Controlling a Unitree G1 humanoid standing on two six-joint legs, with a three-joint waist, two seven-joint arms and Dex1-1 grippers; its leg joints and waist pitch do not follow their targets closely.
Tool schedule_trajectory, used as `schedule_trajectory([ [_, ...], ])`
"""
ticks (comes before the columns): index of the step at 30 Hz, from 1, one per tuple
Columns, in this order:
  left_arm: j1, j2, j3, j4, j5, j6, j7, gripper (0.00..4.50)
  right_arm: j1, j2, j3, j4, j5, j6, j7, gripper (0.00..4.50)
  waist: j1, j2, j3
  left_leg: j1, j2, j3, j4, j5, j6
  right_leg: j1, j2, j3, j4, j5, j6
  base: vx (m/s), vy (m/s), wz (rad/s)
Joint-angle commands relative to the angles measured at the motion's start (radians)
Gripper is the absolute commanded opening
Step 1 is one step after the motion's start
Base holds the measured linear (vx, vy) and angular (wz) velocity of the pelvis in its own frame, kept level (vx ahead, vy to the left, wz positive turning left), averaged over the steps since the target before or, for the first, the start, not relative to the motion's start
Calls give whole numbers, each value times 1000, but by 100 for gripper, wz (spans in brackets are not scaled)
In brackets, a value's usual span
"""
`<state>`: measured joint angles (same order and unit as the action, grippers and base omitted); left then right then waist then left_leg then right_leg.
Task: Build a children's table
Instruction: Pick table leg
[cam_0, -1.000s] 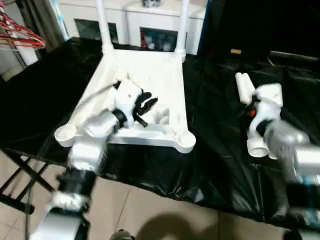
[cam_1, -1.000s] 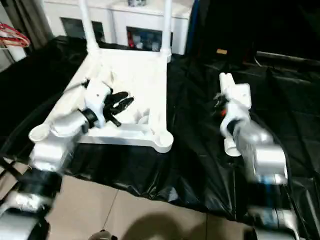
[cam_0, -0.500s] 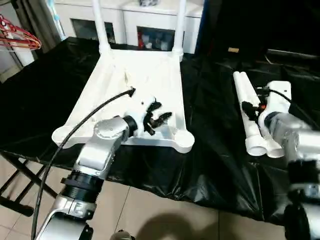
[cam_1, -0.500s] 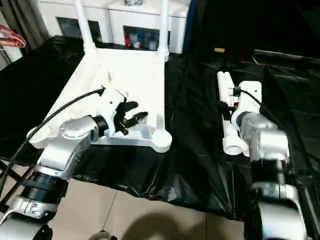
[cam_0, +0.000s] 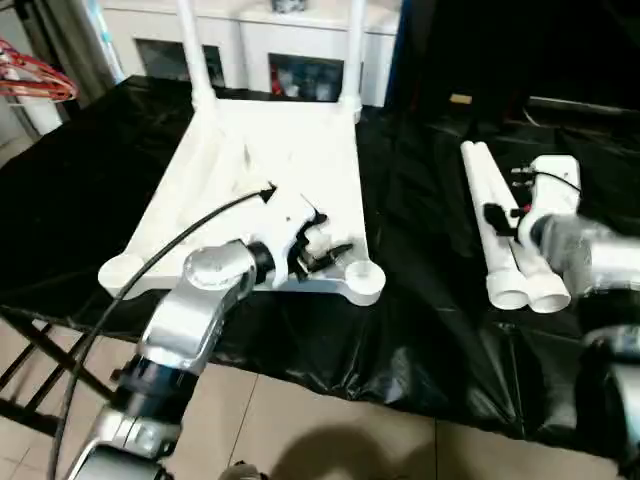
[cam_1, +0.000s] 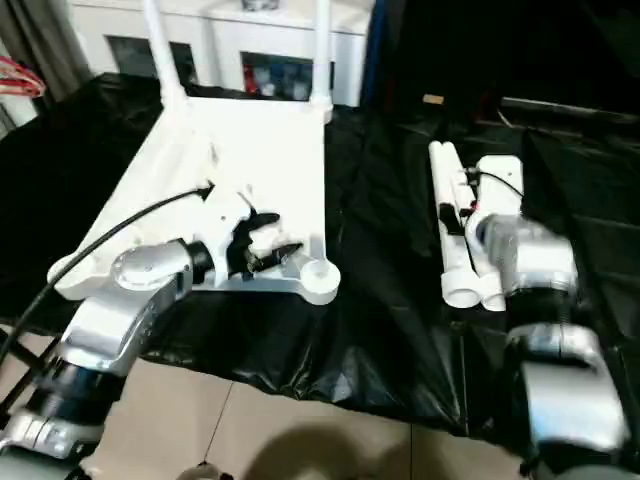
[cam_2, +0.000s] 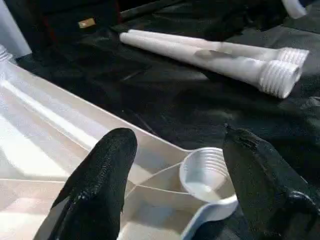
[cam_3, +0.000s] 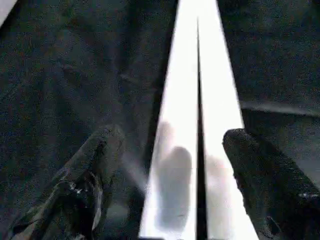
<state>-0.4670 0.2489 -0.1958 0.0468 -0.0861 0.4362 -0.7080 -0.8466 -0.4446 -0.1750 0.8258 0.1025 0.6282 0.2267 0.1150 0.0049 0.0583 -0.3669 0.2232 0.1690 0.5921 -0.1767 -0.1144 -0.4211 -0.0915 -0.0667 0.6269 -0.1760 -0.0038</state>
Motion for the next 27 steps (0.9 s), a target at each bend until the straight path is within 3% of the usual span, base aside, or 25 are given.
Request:
schedule_trajectory([
  [1,8,11,-10,-20,-4,11,-10,324,-19,-1,9,36,-9,31,9,357,0,-16,-78,-1,-15,18,-53,-132,23,66,-27,29,-67,-151,-198,0,0,0],
  [8,20,31,-27,-50,-14,36,-37,324,-55,7,6,121,-8,69,18,357,1,-22,-80,-3,-15,18,-52,-108,24,69,-27,29,-62,-121,-205,0,0,0],
  [16,55,84,-69,-128,-49,93,-124,324,-77,3,6,196,2,100,35,357,0,-18,-77,-2,-14,18,-54,-133,18,65,-28,29,-63,-156,-208,0,0,0],
  [27,61,120,-99,-167,-54,120,-159,323,-88,0,14,279,8,132,106,267,0,-18,-76,-2,-14,18,-54,-142,12,66,-29,28,-64,-176,-206,0,0,0],
])
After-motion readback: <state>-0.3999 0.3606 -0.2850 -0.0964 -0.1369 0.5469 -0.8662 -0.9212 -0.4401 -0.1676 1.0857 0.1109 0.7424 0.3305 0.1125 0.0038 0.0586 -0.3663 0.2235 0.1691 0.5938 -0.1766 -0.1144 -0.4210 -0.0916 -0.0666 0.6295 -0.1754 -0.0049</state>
